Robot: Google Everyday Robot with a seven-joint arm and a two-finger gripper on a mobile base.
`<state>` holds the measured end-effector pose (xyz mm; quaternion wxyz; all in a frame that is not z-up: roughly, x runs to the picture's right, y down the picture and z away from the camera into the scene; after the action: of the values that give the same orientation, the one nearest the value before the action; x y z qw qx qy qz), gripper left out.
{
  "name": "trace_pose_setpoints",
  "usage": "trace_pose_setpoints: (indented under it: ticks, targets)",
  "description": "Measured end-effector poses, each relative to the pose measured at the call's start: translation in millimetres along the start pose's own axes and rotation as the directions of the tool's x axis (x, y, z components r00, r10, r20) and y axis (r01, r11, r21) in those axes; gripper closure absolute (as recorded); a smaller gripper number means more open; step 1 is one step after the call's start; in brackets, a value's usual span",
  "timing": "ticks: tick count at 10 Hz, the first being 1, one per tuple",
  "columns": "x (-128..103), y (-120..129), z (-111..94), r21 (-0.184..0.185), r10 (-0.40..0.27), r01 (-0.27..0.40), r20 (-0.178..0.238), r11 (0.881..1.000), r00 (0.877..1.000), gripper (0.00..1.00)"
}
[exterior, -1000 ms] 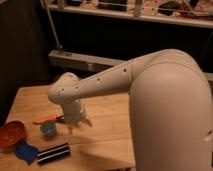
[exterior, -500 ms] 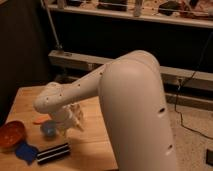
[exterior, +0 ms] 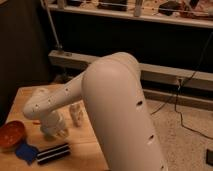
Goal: Push the eraser across the table
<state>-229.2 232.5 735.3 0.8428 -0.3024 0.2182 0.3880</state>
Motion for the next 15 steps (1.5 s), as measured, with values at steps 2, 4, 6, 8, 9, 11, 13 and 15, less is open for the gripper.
trace_pose_setpoints:
  ticks: [2, 4, 6, 8, 9, 11, 13, 15]
  targets:
    - [-6.7, 9.7, 3.6, -0.026, -0.024, 0.024, 0.026, 0.999, 0.999, 1.0]
    - [-10.9, 21.1, 8.0, -0.066, -0.054, 0.057, 0.044, 0.996, 0.998, 1.0]
    - [-10.8, 30.1, 14.4, -0.08, -0.099, 0.102, 0.044, 0.992, 0.994, 1.0]
    - [-11.9, 38.9, 22.3, -0.083, -0.158, 0.161, 0.038, 0.984, 0.987, 1.0]
    - [-12.4, 42.8, 25.4, -0.081, -0.184, 0.186, 0.031, 0.979, 0.982, 1.0]
    - [-16.2, 54.9, 31.0, -0.074, -0.243, 0.243, 0.02, 0.967, 0.97, 1.0]
    - [-20.3, 61.3, 33.6, -0.073, -0.267, 0.267, 0.014, 0.961, 0.964, 1.0]
    - [-25.1, 64.4, 34.4, -0.071, -0.274, 0.275, 0.016, 0.959, 0.962, 1.0]
